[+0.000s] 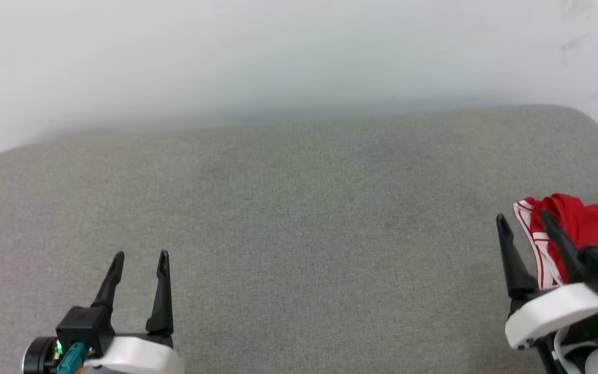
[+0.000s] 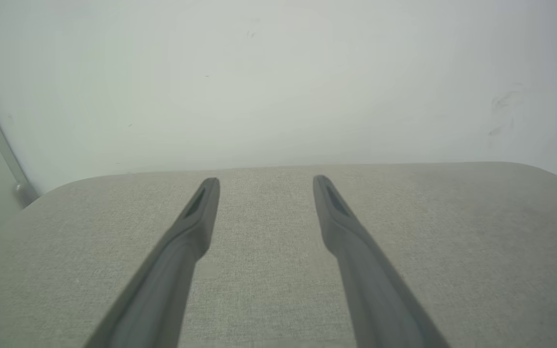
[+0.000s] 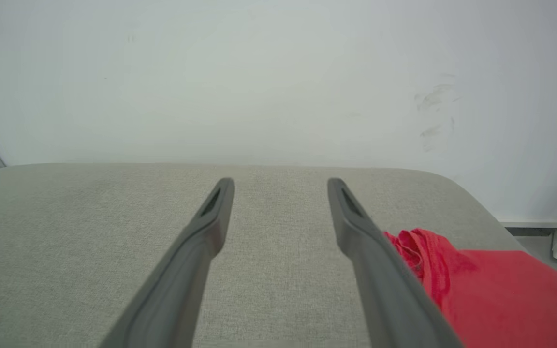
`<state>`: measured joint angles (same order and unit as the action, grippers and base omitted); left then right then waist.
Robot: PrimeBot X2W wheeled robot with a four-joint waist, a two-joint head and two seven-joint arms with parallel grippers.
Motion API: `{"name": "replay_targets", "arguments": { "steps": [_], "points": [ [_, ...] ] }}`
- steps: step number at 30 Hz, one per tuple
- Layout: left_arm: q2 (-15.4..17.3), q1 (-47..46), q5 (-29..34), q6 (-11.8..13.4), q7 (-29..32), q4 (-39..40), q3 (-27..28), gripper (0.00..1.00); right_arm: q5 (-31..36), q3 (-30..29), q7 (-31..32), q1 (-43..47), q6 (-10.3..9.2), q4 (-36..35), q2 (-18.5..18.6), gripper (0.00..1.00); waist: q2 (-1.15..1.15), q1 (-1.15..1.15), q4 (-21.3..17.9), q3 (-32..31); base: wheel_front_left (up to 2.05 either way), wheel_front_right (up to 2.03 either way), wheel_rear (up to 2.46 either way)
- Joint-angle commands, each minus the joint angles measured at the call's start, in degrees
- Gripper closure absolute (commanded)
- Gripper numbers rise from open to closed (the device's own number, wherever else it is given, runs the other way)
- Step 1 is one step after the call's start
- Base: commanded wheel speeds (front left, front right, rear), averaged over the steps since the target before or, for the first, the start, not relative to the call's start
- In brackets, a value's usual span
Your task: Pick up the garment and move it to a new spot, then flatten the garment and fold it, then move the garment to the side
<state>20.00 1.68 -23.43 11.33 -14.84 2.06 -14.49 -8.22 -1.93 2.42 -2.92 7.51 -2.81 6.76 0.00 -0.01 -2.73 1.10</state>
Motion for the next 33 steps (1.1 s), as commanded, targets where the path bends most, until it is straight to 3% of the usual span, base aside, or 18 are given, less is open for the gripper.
{"name": "replay_targets", "arguments": {
  "steps": [1, 26, 27, 33],
  "points": [
    [0.01, 1.13, 0.27, -0.07, -0.30, -0.26, -0.01, 0.00, -0.68, 0.46, 0.36, 1.79, -0.03, -0.70, -0.58, 0.00, 0.00, 0.01, 0.33, -1.39, 0.00, 0.00, 0.00],
    [-1.30, 1.21, 1.73, -2.11, -0.46, -2.77, 1.26, 0.00, -1.92, 2.16, -0.48, 2.51, -0.04, -0.49, -0.27, 0.00, 0.00, 0.01, 0.13, -0.44, 0.00, 0.00, 0.00],
    [-1.25, 1.72, 1.46, -1.78, -0.02, -2.85, 1.06, 1.00, -1.88, 2.14, -0.18, 3.19, 0.00, -0.44, -0.57, 1.00, 0.00, 0.01, 0.12, -0.44, 0.00, 0.00, 0.00],
    [-2.48, 1.88, -2.82, -2.62, 1.02, -4.10, 1.56, 1.00, -6.66, 1.91, 0.16, 3.42, 0.00, 1.53, -0.90, 1.00, 0.00, 0.01, 0.20, -0.45, 0.00, 0.00, 0.00]
  ]
}}
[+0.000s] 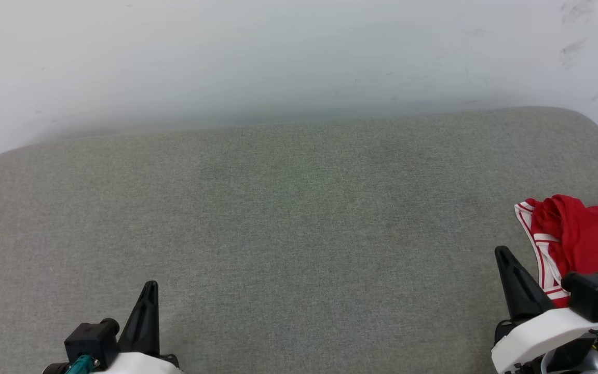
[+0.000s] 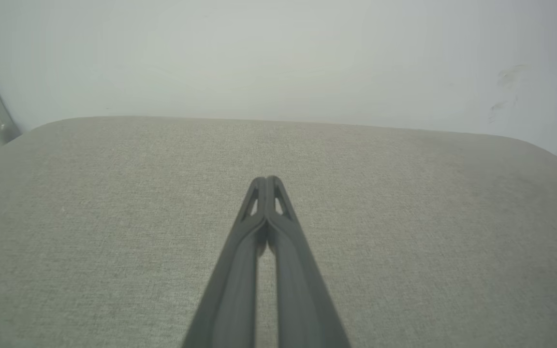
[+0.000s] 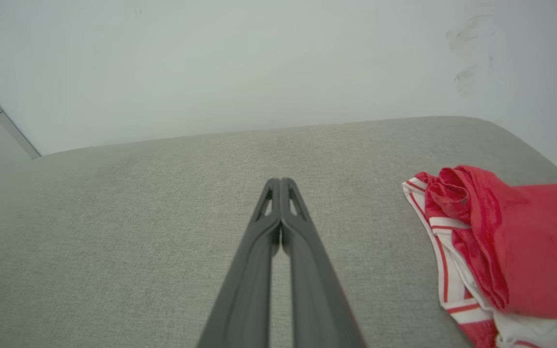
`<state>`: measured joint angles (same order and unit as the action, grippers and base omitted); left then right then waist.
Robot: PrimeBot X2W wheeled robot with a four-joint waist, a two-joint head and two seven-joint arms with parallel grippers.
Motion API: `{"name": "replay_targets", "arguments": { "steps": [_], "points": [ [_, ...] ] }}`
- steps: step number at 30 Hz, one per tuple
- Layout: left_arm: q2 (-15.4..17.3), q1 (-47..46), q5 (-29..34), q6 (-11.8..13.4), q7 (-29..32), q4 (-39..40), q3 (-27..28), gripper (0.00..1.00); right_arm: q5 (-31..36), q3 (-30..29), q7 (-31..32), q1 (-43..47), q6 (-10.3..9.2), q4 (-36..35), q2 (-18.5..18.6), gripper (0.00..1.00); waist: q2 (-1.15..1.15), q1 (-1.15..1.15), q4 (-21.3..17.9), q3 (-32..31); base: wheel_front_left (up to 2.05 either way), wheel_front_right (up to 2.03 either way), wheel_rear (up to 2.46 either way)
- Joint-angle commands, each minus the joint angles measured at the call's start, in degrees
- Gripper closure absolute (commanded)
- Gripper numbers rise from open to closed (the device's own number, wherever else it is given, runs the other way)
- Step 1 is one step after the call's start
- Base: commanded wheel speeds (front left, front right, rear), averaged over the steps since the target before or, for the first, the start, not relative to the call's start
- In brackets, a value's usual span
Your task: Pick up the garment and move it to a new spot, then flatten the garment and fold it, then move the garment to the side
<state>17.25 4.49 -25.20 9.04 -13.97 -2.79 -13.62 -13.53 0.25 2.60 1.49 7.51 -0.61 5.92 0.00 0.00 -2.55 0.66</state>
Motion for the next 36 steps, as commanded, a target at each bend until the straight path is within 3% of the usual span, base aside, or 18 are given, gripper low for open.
{"name": "replay_targets", "arguments": {
  "steps": [1, 36],
  "points": [
    [0.11, -1.07, -2.09, -0.54, 0.41, 0.59, 0.94, 1.00, -2.51, -0.37, 0.05, -1.09, 0.00, -0.45, -0.10, 1.00, 0.00, 0.00, 0.03, -0.01, 0.00, 0.00, 0.00],
    [-4.94, -5.54, -30.67, -7.42, 7.83, -4.69, 7.78, 1.00, -34.66, -3.13, 1.73, -4.22, -0.01, 5.84, -1.35, 1.00, 0.00, 0.00, 0.77, -0.16, 0.00, 0.00, 0.00]
  ]
}}
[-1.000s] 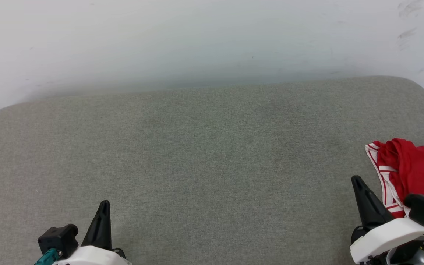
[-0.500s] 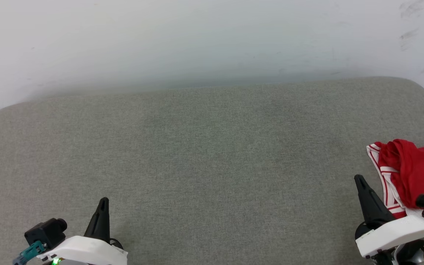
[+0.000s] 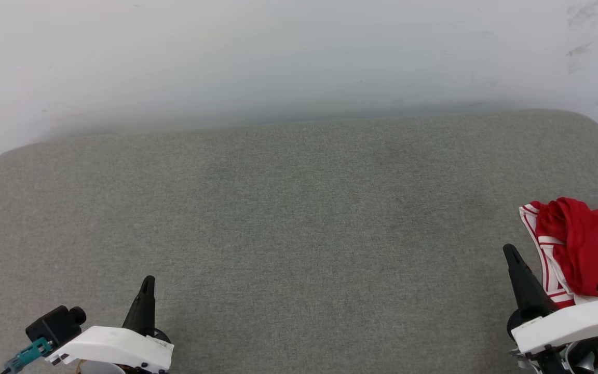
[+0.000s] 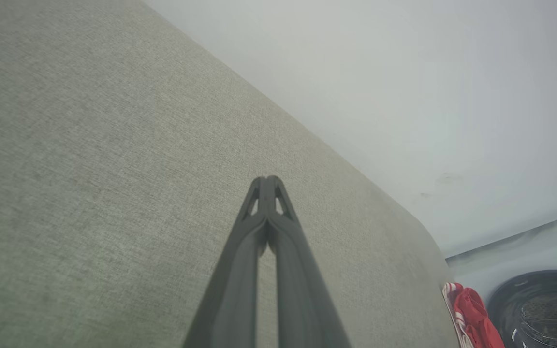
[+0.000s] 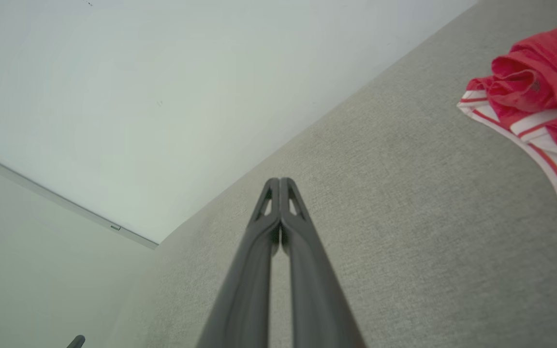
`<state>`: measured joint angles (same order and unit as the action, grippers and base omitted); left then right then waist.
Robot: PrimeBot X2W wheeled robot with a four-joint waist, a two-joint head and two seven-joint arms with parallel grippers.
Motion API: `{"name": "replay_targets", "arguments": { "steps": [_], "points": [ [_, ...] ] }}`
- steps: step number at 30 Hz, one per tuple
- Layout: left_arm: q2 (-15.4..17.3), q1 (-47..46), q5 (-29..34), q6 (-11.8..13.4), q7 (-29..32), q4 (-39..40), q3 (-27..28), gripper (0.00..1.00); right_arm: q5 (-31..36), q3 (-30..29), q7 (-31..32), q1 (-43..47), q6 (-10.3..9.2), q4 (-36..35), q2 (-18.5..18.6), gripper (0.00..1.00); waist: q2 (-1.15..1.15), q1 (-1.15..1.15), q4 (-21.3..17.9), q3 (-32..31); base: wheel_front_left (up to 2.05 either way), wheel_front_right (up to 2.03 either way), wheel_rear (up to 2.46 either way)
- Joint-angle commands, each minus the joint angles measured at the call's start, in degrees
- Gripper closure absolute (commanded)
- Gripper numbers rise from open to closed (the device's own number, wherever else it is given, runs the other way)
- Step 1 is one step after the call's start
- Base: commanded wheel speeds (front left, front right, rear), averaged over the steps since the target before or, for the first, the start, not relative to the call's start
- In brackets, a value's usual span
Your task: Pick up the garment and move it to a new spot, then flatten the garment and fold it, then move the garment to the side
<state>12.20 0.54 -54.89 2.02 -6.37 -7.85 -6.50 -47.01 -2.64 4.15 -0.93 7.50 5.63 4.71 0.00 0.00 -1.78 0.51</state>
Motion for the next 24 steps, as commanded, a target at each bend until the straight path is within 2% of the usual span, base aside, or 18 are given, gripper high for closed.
{"name": "replay_targets", "arguments": {
  "steps": [1, 24],
  "points": [
    [-0.02, -1.69, -1.63, -0.57, 0.40, 0.28, 0.84, 1.00, -1.94, -0.31, 0.23, -1.88, 0.00, -0.26, -0.17, 1.00, 0.00, 0.00, 0.03, -0.01, 0.00, 0.00, 0.00],
    [-2.73, -3.50, -14.33, -3.70, 4.13, -1.83, 4.37, 1.00, -16.68, -1.57, 0.93, -3.18, 0.00, 2.67, -0.76, 1.00, 0.00, 0.00, 0.49, -0.09, 0.00, 0.00, 0.00]
  ]
}}
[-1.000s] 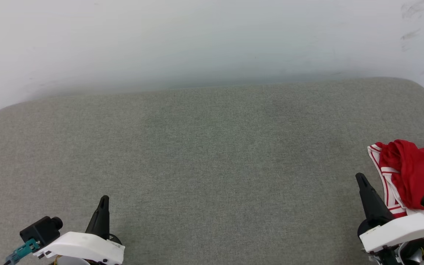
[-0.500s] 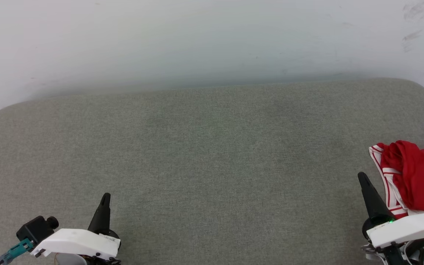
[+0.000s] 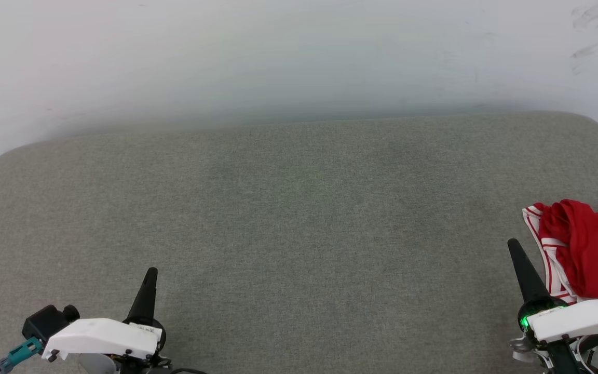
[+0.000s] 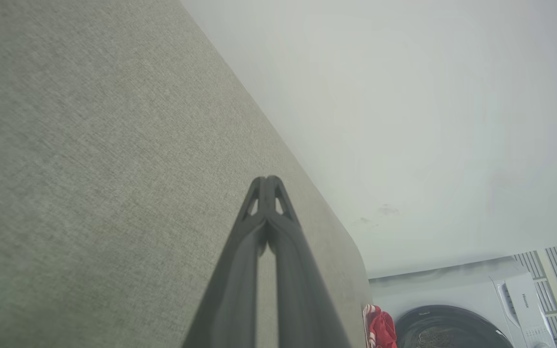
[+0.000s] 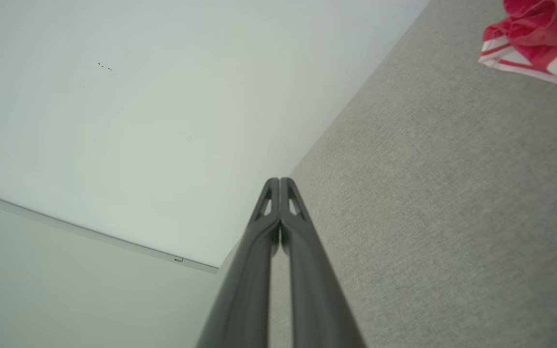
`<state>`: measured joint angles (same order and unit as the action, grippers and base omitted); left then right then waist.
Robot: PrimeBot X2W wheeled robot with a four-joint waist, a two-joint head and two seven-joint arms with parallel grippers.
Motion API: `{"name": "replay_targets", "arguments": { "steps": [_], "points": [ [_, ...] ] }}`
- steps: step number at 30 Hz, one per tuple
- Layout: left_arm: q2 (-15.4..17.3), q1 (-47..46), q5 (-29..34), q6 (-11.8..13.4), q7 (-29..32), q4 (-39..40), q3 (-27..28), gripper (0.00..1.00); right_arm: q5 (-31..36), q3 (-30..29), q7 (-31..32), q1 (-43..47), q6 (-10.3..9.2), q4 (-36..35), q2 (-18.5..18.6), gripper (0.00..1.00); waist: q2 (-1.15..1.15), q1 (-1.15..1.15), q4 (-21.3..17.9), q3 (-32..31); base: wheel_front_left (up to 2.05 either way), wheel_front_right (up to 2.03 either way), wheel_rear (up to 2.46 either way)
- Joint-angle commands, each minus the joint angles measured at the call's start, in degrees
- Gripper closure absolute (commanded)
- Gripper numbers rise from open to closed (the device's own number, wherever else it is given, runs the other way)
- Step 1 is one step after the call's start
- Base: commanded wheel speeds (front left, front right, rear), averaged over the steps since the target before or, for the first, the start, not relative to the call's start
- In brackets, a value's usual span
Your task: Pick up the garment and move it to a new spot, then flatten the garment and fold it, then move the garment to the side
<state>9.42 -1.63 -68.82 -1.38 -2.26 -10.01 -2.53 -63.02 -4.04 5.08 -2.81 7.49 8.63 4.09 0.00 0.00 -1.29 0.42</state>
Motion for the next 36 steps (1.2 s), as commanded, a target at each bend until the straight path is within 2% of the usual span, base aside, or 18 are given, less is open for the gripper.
{"name": "replay_targets", "arguments": {
  "steps": [1, 36],
  "points": [
    [-0.06, -1.42, -0.90, -0.38, 0.16, 0.26, 0.56, 1.00, -1.27, -0.22, 0.04, -1.34, 0.01, -0.21, -0.17, 1.00, 0.00, 0.00, 0.01, 0.00, 0.00, 0.00, 0.00],
    [-3.63, -3.67, -16.19, -4.24, 5.13, -2.52, 5.24, 1.00, -19.26, -1.76, 1.02, -2.89, 0.01, 3.43, -0.90, 1.00, 0.00, 0.00, 0.75, -0.14, 0.00, 0.00, 0.00]
  ]
}}
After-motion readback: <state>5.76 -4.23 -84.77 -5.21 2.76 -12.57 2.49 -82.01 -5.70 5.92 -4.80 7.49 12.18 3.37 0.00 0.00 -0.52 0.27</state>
